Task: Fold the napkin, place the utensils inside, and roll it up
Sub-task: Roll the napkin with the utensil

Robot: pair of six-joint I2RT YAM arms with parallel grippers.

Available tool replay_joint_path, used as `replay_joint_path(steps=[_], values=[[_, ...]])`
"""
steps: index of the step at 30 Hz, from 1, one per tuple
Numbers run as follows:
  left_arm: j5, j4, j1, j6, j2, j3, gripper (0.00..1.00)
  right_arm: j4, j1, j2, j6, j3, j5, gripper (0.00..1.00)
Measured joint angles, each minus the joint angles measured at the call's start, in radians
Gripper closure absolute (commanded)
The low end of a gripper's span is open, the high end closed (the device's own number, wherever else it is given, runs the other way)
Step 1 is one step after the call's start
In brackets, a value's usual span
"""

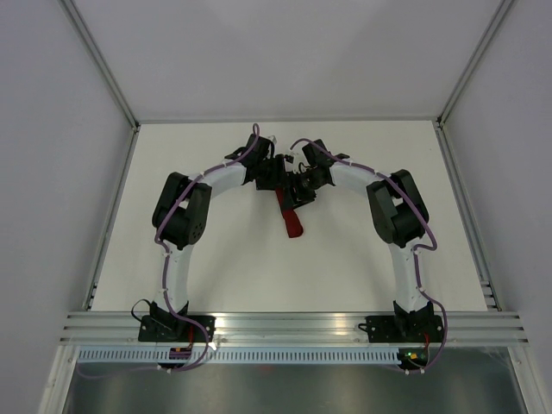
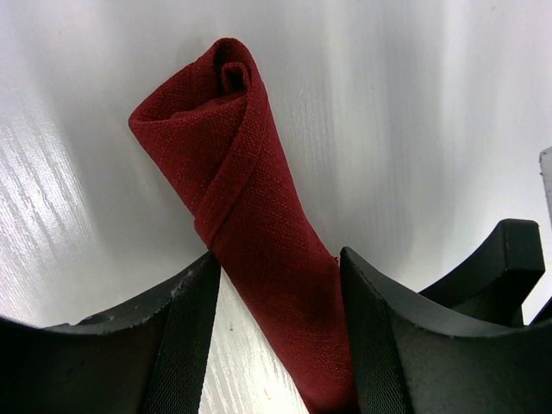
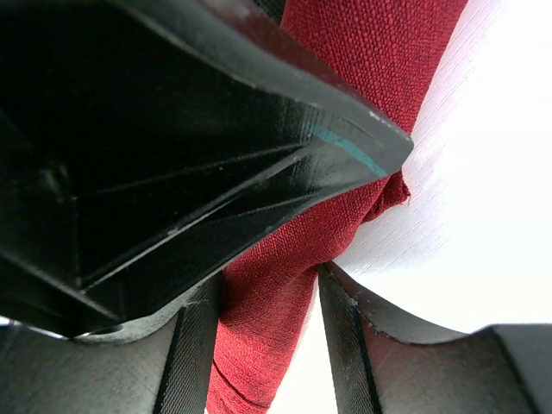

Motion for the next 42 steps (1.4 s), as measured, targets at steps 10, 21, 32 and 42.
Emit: replay_joint_path(steps=[10,21,32,42], values=[[0.014,-0.001,0.006,0.011,0.000,0.001,0.37,-0.034,-0.004,0.006,0.000,0.028,-0.006,0.42],[0.019,-0.001,0.012,0.015,0.000,0.005,0.36,-0.066,-0.020,0.007,0.000,0.101,-0.016,0.40],[0.064,-0.002,0.019,0.038,0.000,0.039,0.34,-0.084,-0.032,0.009,-0.009,0.107,-0.016,0.39],[0.075,-0.002,0.032,0.042,0.000,0.040,0.34,-0.088,-0.045,0.027,-0.026,0.117,0.009,0.42]])
